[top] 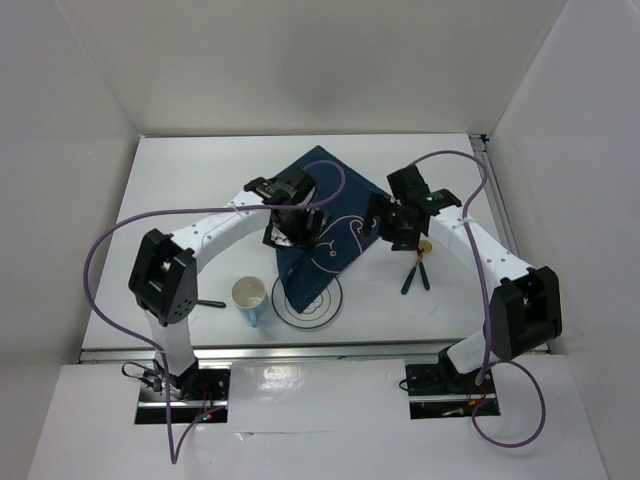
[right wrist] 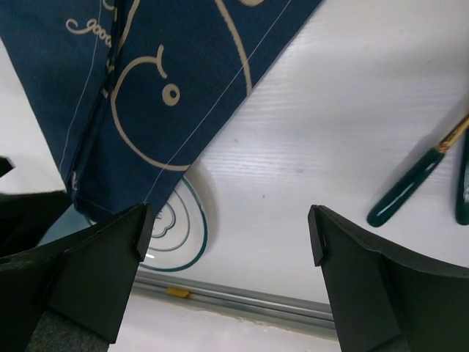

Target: Set the dinner table for one person

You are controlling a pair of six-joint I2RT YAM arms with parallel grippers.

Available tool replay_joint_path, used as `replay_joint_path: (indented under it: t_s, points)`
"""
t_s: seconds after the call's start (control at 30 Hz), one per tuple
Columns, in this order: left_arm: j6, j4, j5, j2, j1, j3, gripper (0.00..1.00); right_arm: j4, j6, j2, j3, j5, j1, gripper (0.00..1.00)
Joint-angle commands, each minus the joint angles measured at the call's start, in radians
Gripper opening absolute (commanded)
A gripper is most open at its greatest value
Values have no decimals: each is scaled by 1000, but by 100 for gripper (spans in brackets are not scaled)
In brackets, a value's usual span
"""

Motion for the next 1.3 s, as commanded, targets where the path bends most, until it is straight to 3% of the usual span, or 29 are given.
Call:
replay_joint_path:
  t_s: [0.0,0.23,0.5,0.7,0.83,0.87,0.93,1.1,1.27]
  points:
    - [-24,5,-17,39,-4,-10,93,75,40,-15,-26,-95,-6,100]
    - [-24,-26,-97,156,-4,-6,93,131,102,42,-90,-187,-6,99]
    - [-33,-15,-143,197,-4,-6,80,174,111,73,-130,-232,-24,99]
    - [-43,-50,-181,188,-4,37,51,209,129,82,-151,-264,-34,99]
    - [-43,-89,-190,165,-4,94,23,246,129,123,-151,-314,-34,99]
    - [-43,-101,-190,165,-4,108,9,259,140,145,-151,-315,-34,99]
    - [-43,-141,-190,165,-4,166,0,270,149,165,-151,-328,-34,99]
    - [-33,-196,-180,142,-4,278,0,260,134,224,-83,-301,-44,99]
    - [-33,-228,-180,119,-4,395,0,166,66,284,25,-249,-150,99]
